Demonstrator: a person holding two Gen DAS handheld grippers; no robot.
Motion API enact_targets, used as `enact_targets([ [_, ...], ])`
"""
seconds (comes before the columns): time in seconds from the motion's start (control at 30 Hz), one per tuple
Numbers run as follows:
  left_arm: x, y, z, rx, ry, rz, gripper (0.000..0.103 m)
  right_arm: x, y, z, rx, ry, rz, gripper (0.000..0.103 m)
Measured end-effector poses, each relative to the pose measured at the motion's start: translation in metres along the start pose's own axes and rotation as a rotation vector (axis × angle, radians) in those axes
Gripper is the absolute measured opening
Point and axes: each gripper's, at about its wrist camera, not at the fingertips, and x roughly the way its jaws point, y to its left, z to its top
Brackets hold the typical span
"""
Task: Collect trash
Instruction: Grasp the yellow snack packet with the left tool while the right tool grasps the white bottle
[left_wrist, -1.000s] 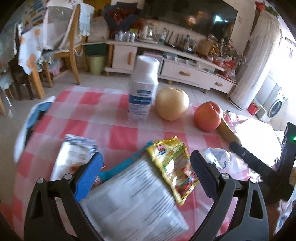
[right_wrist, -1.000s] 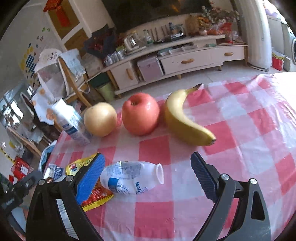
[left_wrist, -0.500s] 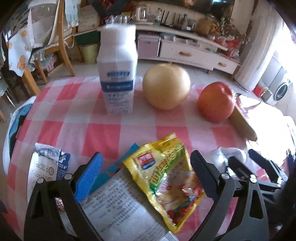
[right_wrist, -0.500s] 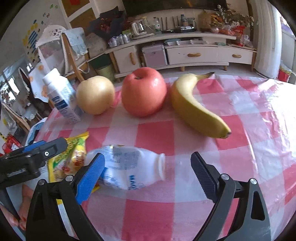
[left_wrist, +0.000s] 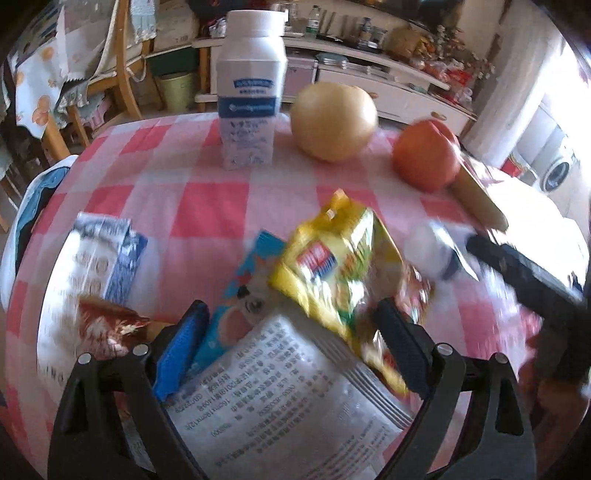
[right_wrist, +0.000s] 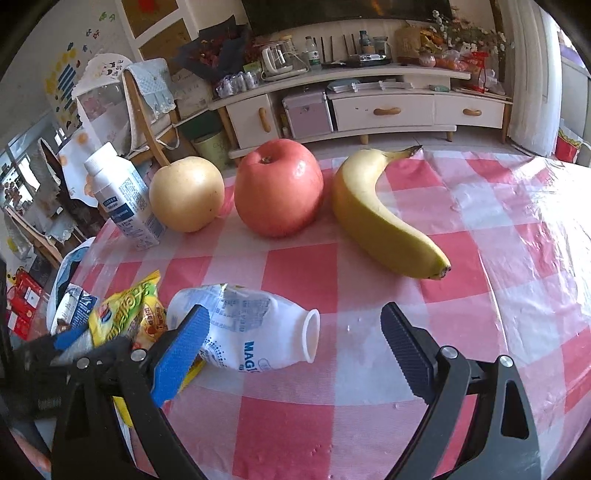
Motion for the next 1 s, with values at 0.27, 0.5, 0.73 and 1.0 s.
enact_targets([
  [0.27,-0.025,-0.021,-0.044,0.056,0.057,-0.103,0.092,0.001,0.006,-0.001,-0.014,0.003,0.011,0.093],
  [0.5,-0.049,-0.016,-0.03,0.081,-0.003,-0.072,0.092,0.004,0.014,-0.002,-0.041,0.0,0.009,0.093],
  [0.73,-0.04,-0.002,0.009,0.052,-0.013,-0.044,0.092,0.009,0.015,0.004,-0.036,0.0,0.03,0.093],
  [1.0,-0.005,-0.009,0.023,0.077,0.022,-0.132,0.092,0.018,0.025,0.006,-0.077,0.015,0.072,0.093],
])
